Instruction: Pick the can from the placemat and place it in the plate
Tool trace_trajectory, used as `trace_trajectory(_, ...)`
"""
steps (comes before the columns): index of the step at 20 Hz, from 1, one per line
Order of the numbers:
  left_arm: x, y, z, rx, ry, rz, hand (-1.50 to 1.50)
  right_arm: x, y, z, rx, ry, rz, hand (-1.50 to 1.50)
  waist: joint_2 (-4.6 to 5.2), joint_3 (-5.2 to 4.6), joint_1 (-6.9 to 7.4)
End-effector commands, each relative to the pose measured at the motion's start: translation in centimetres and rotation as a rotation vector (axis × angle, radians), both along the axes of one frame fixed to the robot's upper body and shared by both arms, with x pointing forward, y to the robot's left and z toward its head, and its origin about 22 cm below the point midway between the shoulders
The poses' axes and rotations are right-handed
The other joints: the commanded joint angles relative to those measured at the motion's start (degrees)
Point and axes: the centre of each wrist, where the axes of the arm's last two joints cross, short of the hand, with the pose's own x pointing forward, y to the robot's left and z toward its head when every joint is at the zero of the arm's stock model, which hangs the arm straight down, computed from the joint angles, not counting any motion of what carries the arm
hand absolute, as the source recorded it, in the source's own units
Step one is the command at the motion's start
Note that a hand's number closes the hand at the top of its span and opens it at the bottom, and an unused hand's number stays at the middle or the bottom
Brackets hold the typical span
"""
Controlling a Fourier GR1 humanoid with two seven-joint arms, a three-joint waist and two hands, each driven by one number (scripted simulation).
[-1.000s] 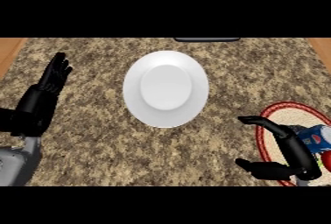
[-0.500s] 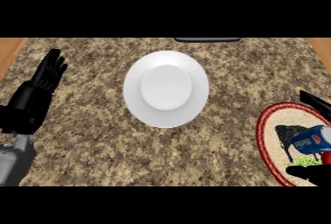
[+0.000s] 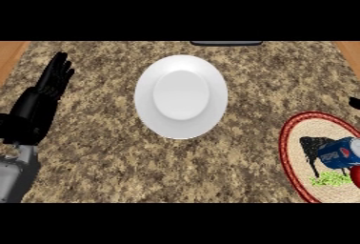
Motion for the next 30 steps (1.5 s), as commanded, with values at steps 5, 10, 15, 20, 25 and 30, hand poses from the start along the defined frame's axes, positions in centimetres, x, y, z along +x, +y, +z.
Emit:
trace_trajectory(5,1.2,-1.2,0.2,-0.014,-0.017,-0.013,0.0,0.6,2.4,1.5,-0.278,0.259,-0.04,-1.5,0.34,0.15,1.21)
trace_trajectory(10,1.1,-0.7,0.7,-0.001,-0.006,-0.025,0.0,1.8,3.9,0.0,-0.292,0.263,-0.073,-1.5,0.2,0.2,1.15)
trace_trajectory(15,0.4,-0.1,-0.6,-0.008,-0.017,-0.026,0.0,3.1,1.7,-2.4,-0.392,0.277,-0.132,-1.5,0.21,0.22,1.13)
trace_trajectory(20,-0.1,0.0,1.4,-0.014,-0.021,-0.002,0.0,2.9,0.4,-3.5,-0.437,0.337,-0.171,-1.5,0.03,0.23,0.79)
trace_trajectory(25,1.3,-1.3,1.2,-0.023,0.004,-0.02,0.0,3.1,-0.5,-8.8,-0.422,0.368,-0.169,-1.5,0.21,0.27,0.66)
trace_trajectory(30,0.7,0.4,1.3,-0.011,-0.018,-0.025,0.0,2.1,-0.9,-8.6,-0.414,0.392,-0.146,-1.5,0.06,0.22,0.4)
